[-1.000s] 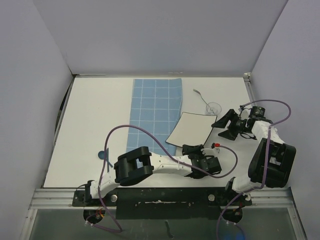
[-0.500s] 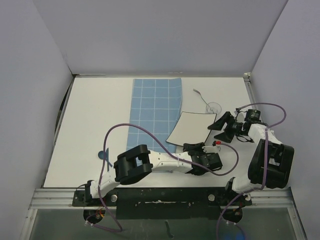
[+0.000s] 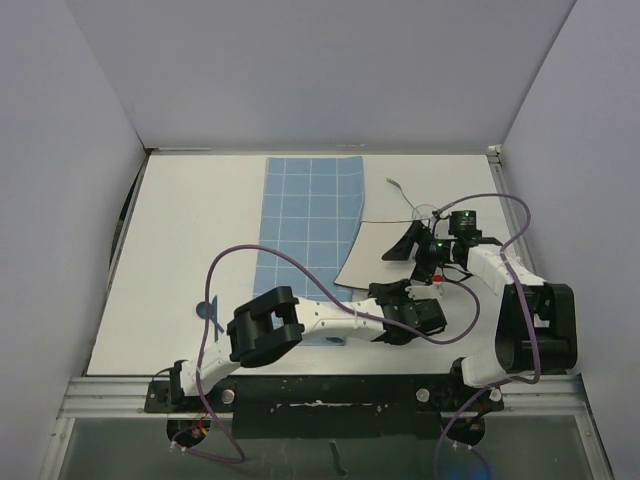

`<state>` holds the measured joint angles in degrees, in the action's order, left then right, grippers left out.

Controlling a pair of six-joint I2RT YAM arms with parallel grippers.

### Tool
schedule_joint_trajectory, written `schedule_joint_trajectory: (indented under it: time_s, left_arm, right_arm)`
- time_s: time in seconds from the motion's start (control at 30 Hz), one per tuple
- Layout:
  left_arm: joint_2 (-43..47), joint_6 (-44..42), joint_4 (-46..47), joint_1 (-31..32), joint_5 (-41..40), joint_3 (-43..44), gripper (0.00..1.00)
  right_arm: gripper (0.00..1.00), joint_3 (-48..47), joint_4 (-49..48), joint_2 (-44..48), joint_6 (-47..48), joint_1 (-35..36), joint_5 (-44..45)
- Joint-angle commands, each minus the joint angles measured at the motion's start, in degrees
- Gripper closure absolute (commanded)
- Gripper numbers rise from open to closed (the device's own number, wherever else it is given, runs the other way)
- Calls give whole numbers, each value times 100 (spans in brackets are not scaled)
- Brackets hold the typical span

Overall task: Set the dinner table for one person
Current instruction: Pick up the plate at the center of the board.

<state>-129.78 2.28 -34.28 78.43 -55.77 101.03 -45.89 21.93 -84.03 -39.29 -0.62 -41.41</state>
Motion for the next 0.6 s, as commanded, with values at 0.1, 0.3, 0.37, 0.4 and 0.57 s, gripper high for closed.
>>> schedule_joint_trajectory:
  time_s: [0.1,0.3,0.37,0.4,0.57]
  left_arm:
    - [109,488,888,41,580,242,100]
    - [133,433,921,56,537,227,100]
    - [139,422,924,58,518,199,100]
    - [145,422,904,50,508,187,100]
    - [220,448,784,91,277,161,100]
  right_arm:
    - [37,-315,-530,-101,-475,435,371]
    - [100,-395,-336,-163,-381,489,627]
    - [100,-435,-223,-116,-305,499,730]
    - [100,-450,-193,-89,-289,501,781]
    - [100,-491,-152,3,-251,501,793]
